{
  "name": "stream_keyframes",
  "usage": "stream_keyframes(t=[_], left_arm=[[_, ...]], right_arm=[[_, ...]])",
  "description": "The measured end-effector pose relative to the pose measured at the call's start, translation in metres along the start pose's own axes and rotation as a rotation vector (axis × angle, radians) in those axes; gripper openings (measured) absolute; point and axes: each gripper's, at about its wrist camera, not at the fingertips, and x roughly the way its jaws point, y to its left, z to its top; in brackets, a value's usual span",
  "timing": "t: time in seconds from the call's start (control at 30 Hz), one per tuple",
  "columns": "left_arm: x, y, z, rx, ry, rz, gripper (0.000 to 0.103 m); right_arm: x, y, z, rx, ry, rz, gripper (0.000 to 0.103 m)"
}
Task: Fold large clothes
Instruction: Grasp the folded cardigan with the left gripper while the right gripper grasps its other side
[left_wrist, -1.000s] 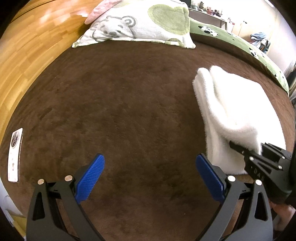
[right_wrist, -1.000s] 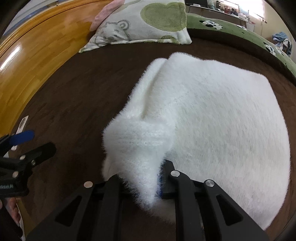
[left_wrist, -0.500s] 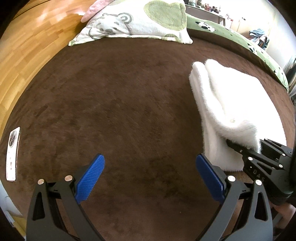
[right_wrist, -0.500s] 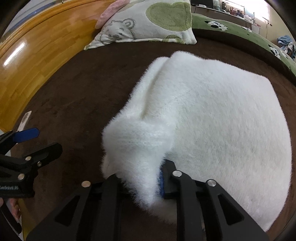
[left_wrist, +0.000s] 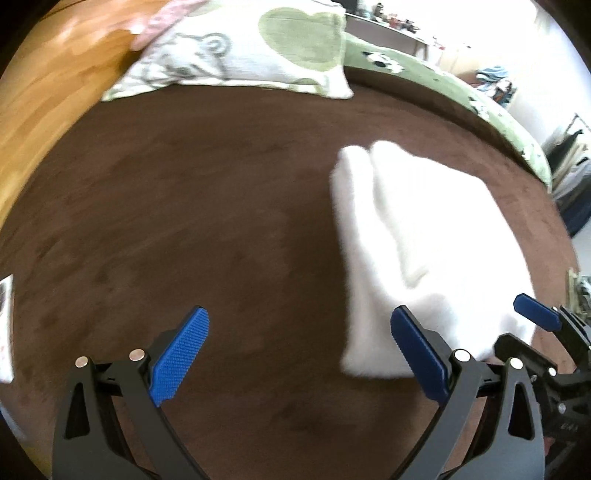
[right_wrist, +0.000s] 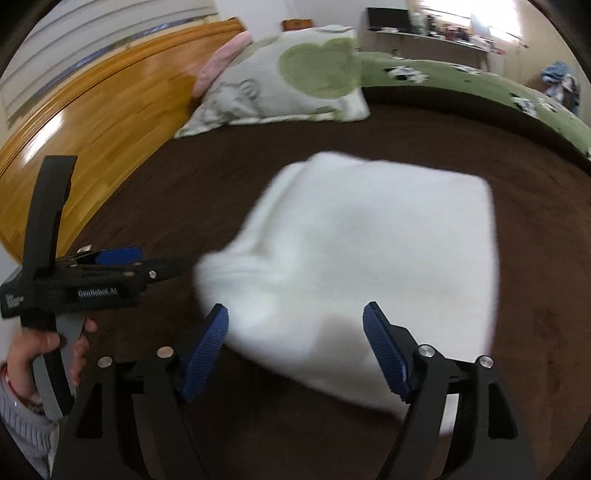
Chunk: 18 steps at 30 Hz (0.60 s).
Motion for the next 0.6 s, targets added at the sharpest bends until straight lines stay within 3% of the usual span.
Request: stream_keyframes(t=[0.17,0.27,0.37,0.43,0.5,0.6], left_arm=[[0.033,-0.025,0.032,0.031,0.046,-0.096,0.096],[0.058,-0.039,0.05,0.052,0.09,-0.203,0.096],[0.082,-0.052,0.062,0.114,0.126,-0.224,0.097],[0.098,-0.055,0.066,0.125,0.162,-0.233,0.096],[0.114,-0.05,0.067,0.099,0.205,-0.273,0.097],[0.131,-0.038,0.064,0.061,0.241,-0.356,0.097]], right_arm=[[0.012,-0.063,-0.001,0.086,0.009,-0.002,0.084],[0.025,-0.094,-0.004,0.145,0.027,0.012,0.086],[0.039,-0.117,-0.008,0.164,0.051,0.002,0.089],[0.05,-0.128,-0.012,0.191,0.069,0.037,0.091],[0.06,-0.139,-0.015,0.207,0.077,0.077,0.098],[0.07,-0.149,-0.016,0.228,0.089,0.156,0.098]])
